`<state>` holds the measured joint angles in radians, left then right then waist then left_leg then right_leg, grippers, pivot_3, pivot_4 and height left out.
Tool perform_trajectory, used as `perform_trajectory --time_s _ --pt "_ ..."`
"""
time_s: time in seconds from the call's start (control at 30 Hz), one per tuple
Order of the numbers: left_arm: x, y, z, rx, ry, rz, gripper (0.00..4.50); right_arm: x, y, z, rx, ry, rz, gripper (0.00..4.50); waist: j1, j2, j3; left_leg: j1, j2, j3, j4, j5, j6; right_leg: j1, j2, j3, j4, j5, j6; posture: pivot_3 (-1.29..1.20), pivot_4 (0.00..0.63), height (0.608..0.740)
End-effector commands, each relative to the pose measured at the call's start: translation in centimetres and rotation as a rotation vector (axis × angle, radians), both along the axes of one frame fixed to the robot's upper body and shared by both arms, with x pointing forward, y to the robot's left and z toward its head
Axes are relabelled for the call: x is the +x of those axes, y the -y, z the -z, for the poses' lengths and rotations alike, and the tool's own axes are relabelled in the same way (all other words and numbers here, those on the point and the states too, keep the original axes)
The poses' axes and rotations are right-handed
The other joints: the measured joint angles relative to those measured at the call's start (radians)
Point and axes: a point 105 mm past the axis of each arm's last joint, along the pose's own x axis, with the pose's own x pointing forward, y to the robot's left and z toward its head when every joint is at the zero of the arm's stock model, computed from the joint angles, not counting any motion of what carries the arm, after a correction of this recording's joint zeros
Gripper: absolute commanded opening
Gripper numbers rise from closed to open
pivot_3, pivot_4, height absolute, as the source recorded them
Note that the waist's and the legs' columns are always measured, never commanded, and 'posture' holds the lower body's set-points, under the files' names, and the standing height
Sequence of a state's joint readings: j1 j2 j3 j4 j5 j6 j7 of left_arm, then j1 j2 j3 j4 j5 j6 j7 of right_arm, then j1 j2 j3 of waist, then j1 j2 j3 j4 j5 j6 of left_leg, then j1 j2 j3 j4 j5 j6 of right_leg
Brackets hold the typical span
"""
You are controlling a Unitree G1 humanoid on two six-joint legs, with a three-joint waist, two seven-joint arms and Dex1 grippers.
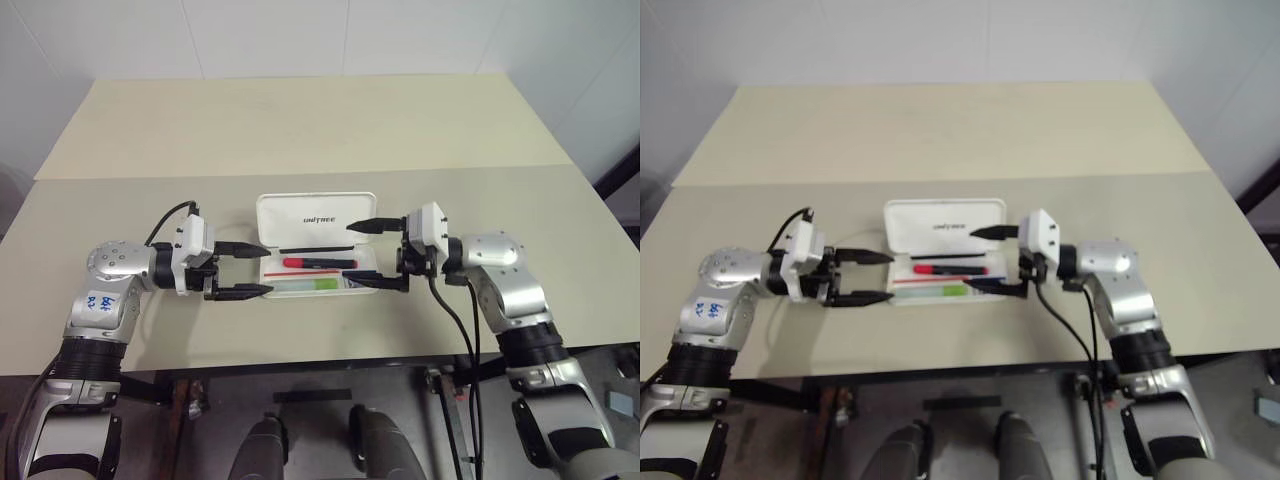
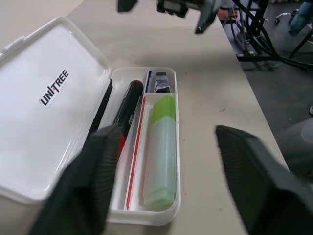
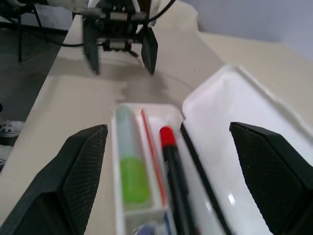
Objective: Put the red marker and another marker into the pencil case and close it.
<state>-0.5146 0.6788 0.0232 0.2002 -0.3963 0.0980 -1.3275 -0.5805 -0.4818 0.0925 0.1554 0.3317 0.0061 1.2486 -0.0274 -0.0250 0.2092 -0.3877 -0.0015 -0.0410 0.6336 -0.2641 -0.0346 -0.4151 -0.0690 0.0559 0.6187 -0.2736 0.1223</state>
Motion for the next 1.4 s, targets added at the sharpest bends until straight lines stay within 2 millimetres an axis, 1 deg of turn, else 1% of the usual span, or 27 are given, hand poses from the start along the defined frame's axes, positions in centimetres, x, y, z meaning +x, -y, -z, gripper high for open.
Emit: perform_trajectory --time_s 0.03,0.2,0.23,0.37,0.5,0.67,0.9,1.07,1.2,1.33,1.4 --pt "-0.1 -0.3 -1.5 -0.032 0.048 0.005 1.97 -0.6 1.3 -1.1 0.027 0.035 0.047 4.24 0.000 0.000 0.000 0.000 0.000 0.000 0.000 0.000 0.000 0.000 0.000 0.000 0.000 0.000 0.000 0.00 0.150 0.740" --pt "0.1 -0.6 -1.6 -0.041 0.061 -0.012 0.15 -0.9 1.9 -0.8 0.027 0.027 0.081 4.24 -0.004 0.000 0.000 0.001 0.000 0.001 0.002 0.000 0.000 0.000 0.001 0.001 0.000 0.000 0.000 0.00 0.150 0.740" --pt "0.2 -0.6 -1.6 -0.043 0.059 -0.014 0.04 -0.9 2.0 -0.9 0.027 0.028 0.088 4.24 -0.004 0.000 0.000 0.001 0.001 0.001 0.002 0.000 0.000 0.000 0.001 0.001 0.001 0.000 0.000 0.00 0.150 0.740" --pt "0.6 -0.7 -1.1 -0.028 0.062 -0.035 0.04 -0.9 2.2 -1.3 0.035 0.045 0.110 4.24 -0.001 0.000 0.000 0.001 0.000 0.000 0.003 0.000 0.000 0.000 0.001 0.001 0.001 0.000 -0.001 0.00 0.150 0.740" --pt "0.7 0.0 1.1 0.073 0.036 0.005 0.04 -0.9 2.1 -1.8 0.046 0.061 0.119 4.24 0.000 0.000 0.000 0.001 0.000 0.000 0.003 0.000 0.000 0.000 0.001 0.001 0.001 0.000 0.000 0.00 0.150 0.740" --pt "1.5 1.1 2.8 0.092 0.027 0.005 0.04 -1.2 1.7 -2.1 0.054 0.071 0.119 4.24 0.001 0.000 0.000 0.001 0.000 0.000 0.003 0.000 0.000 0.000 0.001 0.001 0.000 0.000 0.000 0.00 0.150 0.740" --pt "1.9 1.8 3.9 0.108 0.020 0.016 0.04 -1.5 1.6 -2.3 0.066 0.077 0.133 4.24 0.000 0.000 0.000 0.001 0.000 0.000 0.003 0.000 0.000 0.000 0.001 0.001 0.001 0.000 0.000 0.00 0.150 0.740" --pt "2.4 1.5 3.7 0.098 0.037 -0.016 0.04 -1.6 1.4 -2.5 0.078 0.079 0.133 4.24 0.000 0.000 0.000 0.001 0.000 0.000 0.003 0.000 0.000 0.000 0.001 0.001 0.001 0.000 0.000 0.00 0.150 0.740" --pt "1.9 1.3 2.1 0.012 0.051 -0.012 0.04 -1.7 1.2 -2.5 0.087 0.078 0.130 4.24 0.000 0.000 0.000 0.001 0.000 0.000 0.003 0.000 0.000 0.000 0.001 0.001 0.001 0.000 0.000 0.00 0.150 0.740" --pt "0.9 0.3 1.0 -0.047 0.062 -0.023 0.04 -1.7 0.9 -2.5 0.096 0.073 0.122 4.24 -0.002 0.000 0.000 0.001 0.001 0.000 0.003 0.000 0.000 0.000 0.001 0.001 0.001 0.000 0.000 0.00 0.150 0.740" --pt "0.7 -0.6 0.5 -0.068 0.068 -0.061 0.04 -1.7 0.8 -2.4 0.098 0.068 0.118 4.24 -0.002 0.000 0.000 0.001 0.001 0.000 0.003 0.000 0.000 0.000 0.001 0.001 0.001 0.000 0.000 0.00 0.150 0.740"
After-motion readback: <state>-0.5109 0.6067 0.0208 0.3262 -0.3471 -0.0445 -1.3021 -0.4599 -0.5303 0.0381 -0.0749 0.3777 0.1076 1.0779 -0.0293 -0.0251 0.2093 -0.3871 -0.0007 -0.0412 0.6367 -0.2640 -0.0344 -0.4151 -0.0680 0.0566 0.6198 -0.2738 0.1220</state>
